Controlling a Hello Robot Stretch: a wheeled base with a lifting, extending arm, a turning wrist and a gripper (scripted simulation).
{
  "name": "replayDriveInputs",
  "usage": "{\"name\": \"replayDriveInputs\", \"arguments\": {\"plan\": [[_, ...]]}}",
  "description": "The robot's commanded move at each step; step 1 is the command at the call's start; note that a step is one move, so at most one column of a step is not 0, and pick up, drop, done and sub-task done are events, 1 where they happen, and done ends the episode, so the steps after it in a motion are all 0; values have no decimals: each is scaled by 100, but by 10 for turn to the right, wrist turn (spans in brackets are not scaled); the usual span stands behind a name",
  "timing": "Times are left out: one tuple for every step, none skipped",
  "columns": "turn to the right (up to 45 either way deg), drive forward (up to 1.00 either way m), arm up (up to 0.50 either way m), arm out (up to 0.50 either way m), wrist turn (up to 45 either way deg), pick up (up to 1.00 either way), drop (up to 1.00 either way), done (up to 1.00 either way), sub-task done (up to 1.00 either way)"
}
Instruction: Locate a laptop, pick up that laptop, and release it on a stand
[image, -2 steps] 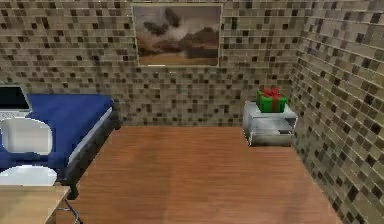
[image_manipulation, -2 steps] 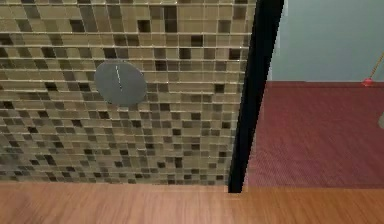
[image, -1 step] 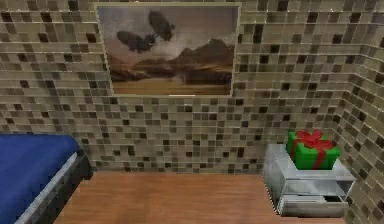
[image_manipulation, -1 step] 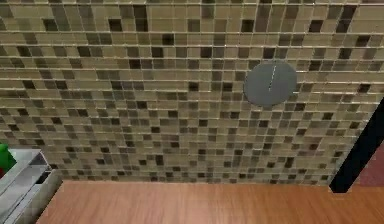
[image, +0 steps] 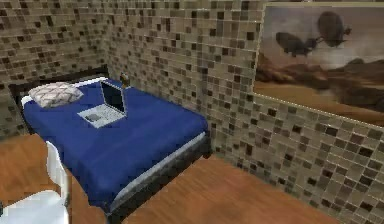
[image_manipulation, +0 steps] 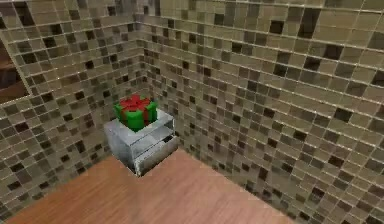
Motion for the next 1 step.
{"name": "replayDriveInputs", "arguments": {"plan": [[0,80,0,0,0,0,0,0,0]]}}
